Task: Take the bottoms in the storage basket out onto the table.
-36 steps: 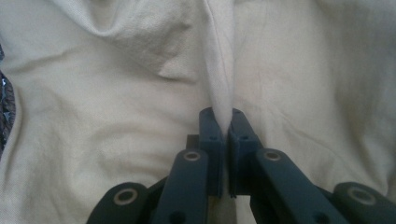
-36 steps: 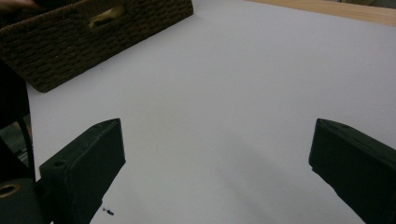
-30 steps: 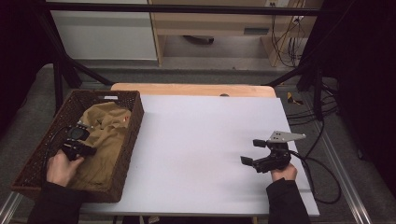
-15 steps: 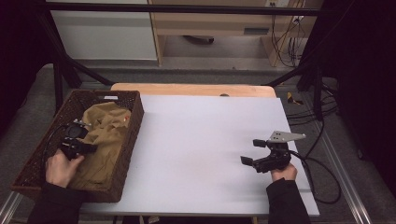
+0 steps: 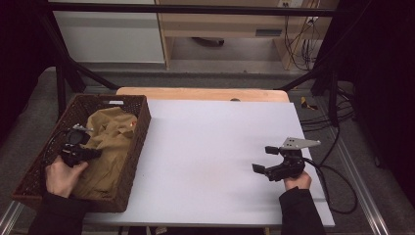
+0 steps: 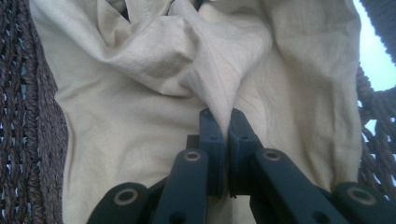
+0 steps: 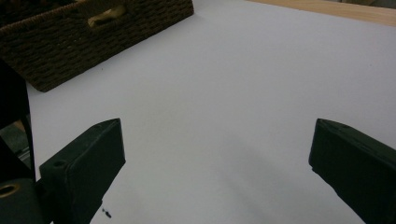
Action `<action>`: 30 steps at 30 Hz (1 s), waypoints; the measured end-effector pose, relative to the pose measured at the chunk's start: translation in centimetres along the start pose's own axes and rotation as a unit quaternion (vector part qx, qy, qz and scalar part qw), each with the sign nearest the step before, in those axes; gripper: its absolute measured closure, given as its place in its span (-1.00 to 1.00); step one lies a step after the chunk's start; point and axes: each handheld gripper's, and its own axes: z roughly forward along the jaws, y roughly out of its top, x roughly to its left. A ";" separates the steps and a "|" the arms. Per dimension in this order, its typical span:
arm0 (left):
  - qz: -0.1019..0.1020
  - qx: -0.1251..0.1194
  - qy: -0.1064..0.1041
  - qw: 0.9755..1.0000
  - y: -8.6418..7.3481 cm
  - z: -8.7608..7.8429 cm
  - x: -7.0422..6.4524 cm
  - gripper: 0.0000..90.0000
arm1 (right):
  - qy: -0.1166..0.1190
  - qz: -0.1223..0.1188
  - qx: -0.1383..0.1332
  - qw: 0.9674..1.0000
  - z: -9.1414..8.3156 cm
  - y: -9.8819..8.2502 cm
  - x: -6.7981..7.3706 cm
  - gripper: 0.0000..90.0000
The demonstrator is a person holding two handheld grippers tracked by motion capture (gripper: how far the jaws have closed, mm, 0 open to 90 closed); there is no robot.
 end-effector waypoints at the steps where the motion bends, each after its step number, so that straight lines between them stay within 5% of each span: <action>1: 0.000 0.000 0.000 1.000 0.0 0.0 0.0 0.92 | 0.000 0.001 0.000 1.000 0.0 0.0 0.0 -0.91; 30: 0.009 -0.030 0.003 0.999 0.3 -2.6 -0.6 0.92 | 0.001 0.001 0.001 1.000 0.0 0.0 0.0 -0.91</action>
